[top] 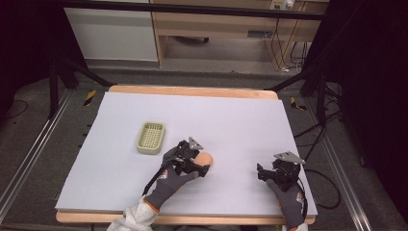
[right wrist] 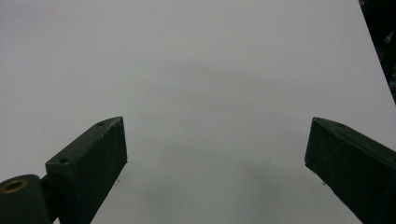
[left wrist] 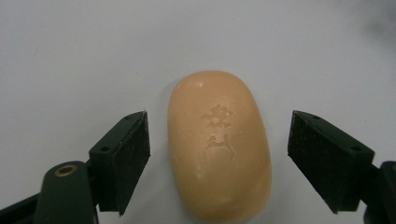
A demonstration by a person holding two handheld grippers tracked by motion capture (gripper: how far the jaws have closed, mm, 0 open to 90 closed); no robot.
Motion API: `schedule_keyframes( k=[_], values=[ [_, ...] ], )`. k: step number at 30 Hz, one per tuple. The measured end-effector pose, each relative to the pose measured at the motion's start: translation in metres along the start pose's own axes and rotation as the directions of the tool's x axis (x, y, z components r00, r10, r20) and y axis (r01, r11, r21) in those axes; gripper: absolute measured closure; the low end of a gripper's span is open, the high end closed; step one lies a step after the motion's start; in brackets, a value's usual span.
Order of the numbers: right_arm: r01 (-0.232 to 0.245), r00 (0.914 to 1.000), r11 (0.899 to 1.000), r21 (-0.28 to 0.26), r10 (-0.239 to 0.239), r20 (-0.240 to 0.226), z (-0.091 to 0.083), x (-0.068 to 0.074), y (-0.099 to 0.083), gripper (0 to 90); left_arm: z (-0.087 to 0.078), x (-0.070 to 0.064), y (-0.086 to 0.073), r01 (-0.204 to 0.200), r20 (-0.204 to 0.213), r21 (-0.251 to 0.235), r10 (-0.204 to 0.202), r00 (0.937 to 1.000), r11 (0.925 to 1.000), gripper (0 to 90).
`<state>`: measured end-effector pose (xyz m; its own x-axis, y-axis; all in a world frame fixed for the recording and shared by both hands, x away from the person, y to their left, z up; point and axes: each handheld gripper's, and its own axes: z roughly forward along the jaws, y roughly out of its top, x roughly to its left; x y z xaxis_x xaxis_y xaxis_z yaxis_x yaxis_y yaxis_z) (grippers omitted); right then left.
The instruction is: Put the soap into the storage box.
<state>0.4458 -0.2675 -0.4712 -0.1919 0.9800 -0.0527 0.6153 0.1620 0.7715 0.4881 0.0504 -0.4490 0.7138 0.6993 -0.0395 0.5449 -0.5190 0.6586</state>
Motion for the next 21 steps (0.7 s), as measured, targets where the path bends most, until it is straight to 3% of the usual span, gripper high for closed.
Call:
schedule_keyframes(
  k=[21],
  values=[
    [0.007, 1.0000, 1.000, 0.004, -0.007, -0.003, 0.001, 0.000, 0.000, 6.0, 0.021, 0.001, 0.000, -0.020, -0.011, 0.088, 0.021, 0.9997, 0.9959, 22.4]
  ],
)
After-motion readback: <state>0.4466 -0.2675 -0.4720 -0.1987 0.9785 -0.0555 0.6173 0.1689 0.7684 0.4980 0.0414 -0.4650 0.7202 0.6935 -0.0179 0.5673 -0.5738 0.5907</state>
